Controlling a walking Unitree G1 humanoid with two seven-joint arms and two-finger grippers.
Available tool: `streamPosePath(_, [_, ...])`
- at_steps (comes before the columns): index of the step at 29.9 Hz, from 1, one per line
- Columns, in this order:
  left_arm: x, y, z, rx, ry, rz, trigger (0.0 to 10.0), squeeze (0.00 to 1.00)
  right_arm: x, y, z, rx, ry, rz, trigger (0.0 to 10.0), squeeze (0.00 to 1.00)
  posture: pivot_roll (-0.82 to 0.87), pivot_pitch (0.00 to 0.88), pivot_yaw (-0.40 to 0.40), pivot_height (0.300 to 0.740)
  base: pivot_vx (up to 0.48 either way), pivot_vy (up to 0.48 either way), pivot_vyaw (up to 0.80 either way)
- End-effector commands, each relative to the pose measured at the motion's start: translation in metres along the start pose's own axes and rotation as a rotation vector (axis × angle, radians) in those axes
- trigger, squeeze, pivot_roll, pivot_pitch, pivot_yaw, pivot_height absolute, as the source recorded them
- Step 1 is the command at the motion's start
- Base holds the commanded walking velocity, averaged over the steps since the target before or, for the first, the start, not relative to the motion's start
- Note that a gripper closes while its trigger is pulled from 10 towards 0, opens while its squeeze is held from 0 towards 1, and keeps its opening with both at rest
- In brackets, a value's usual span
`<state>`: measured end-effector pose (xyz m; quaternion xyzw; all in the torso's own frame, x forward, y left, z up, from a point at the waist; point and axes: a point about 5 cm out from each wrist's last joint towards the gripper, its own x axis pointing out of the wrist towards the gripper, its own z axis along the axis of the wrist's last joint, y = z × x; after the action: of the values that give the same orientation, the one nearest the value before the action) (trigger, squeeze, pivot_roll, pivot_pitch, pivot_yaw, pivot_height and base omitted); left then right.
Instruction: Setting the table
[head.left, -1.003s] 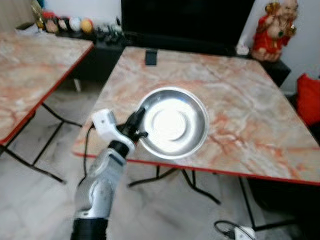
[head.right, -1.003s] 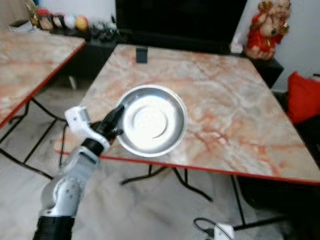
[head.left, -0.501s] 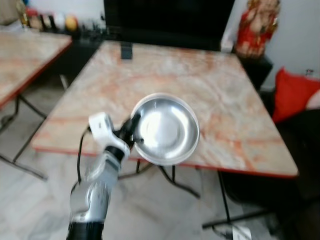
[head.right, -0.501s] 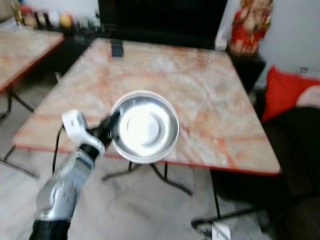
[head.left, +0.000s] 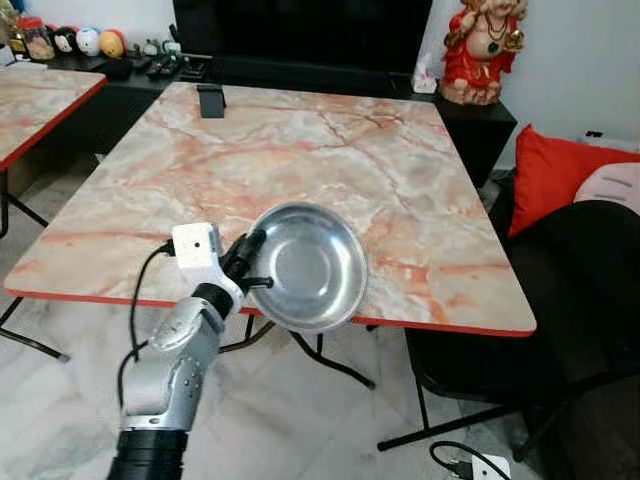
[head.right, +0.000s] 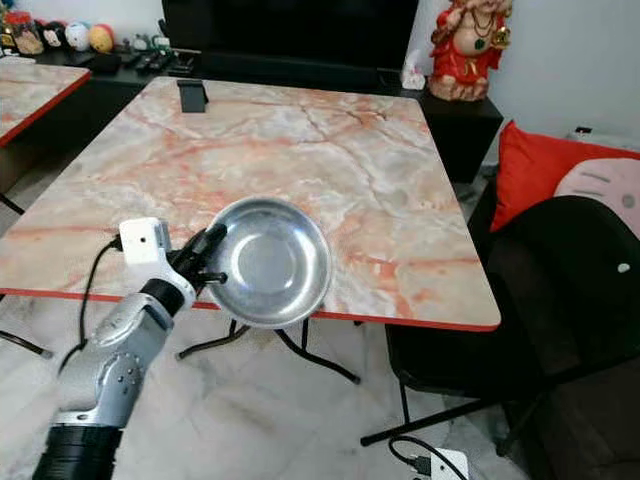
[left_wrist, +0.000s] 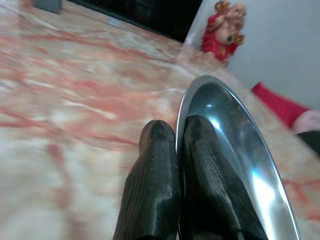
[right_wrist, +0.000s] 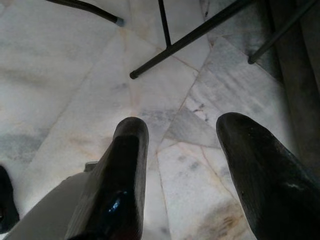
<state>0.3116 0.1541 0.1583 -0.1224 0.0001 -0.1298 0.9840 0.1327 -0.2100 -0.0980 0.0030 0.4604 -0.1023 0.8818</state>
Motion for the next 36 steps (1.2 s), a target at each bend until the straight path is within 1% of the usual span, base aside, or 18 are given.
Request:
streamPosePath(1, [0.004,-0.006,0.006,0.045,-0.016,-0.053,10.0,0.0,0.0,-0.002,0.0,0.002,-0.002,-0.005,10.0,0.0,0.1,0.0,-0.088,0.731,0.0,0.0,0.0])
streamPosePath(3, [0.004,-0.002,0.009,0.06,-0.012,-0.068,10.0,0.0,0.0,-0.002,0.0,0.003,-0.002,-0.004,10.0,0.0,0.1,0.0,-0.089,0.731,0.0,0.0,0.0])
streamPosePath(7, [0.004,-0.001,0.009,0.075,0.002,-0.104,10.0,0.0,0.0,-0.001,0.0,0.003,-0.002,-0.004,10.0,0.0,0.1,0.0,-0.088,0.731,0.0,0.0,0.0])
streamPosePath(9, [0.003,-0.001,0.008,0.067,0.004,-0.109,10.0,0.0,0.0,-0.001,0.0,0.004,-0.002,-0.004,10.0,0.0,0.1,0.0,-0.087,0.731,0.0,0.0,0.0])
streamPosePath(10, [0.003,-0.001,0.007,0.044,0.006,-0.11,10.0,0.0,0.0,-0.001,0.0,0.007,-0.002,-0.004,10.0,0.0,0.1,0.0,-0.087,0.731,0.0,0.0,0.0])
streamPosePath(11, [0.003,-0.001,0.006,0.038,0.009,-0.111,10.0,0.0,0.0,-0.001,0.0,0.007,-0.002,-0.004,10.0,0.0,0.1,0.0,-0.087,0.731,0.0,0.0,0.0])
streamPosePath(13, [0.003,-0.001,0.005,0.035,0.012,-0.111,10.0,0.0,0.0,-0.001,0.0,0.007,-0.002,-0.003,10.0,0.0,0.1,0.0,-0.087,0.731,0.0,0.0,0.0])
streamPosePath(15, [0.004,-0.002,0.003,0.007,0.01,-0.1,10.0,0.0,0.0,-0.001,0.0,0.011,0.004,-0.002,10.0,0.0,0.1,0.0,-0.087,0.731,0.0,0.0,0.0])
streamPosePath(17, [0.005,-0.003,0.002,-0.005,0.008,-0.095,10.0,0.0,0.0,-0.001,-0.001,0.023,0.009,0.001,10.0,0.0,0.1,0.0,-0.087,0.731,0.0,0.0,-0.72])
streamPosePath(21, [0.006,-0.003,0.002,-0.018,0.0,-0.089,10.0,0.0,0.0,-0.001,0.0,0.0,0.004,0.005,10.0,0.0,0.09,0.0,-0.085,0.731,0.0,0.0,-0.63])
streamPosePath(25, [0.007,0.0,0.005,0.0,-0.007,-0.082,10.0,0.0,0.0,0.0,0.0,0.006,0.004,0.009,10.0,0.0,0.1,0.0,-0.084,0.731,0.0,0.0,0.0])
streamPosePath(31, [0.008,0.005,0.008,-0.008,-0.022,-0.052,10.0,0.0,0.0,0.0,0.0,0.006,0.003,0.013,10.0,0.0,0.1,0.0,-0.084,0.731,0.0,0.0,0.0])
streamPosePath(36, [0.009,0.003,0.008,-0.008,-0.024,-0.06,10.0,0.0,0.0,0.001,0.0,0.005,0.004,0.016,10.0,0.0,0.1,0.0,-0.084,0.731,0.0,0.0,0.0])
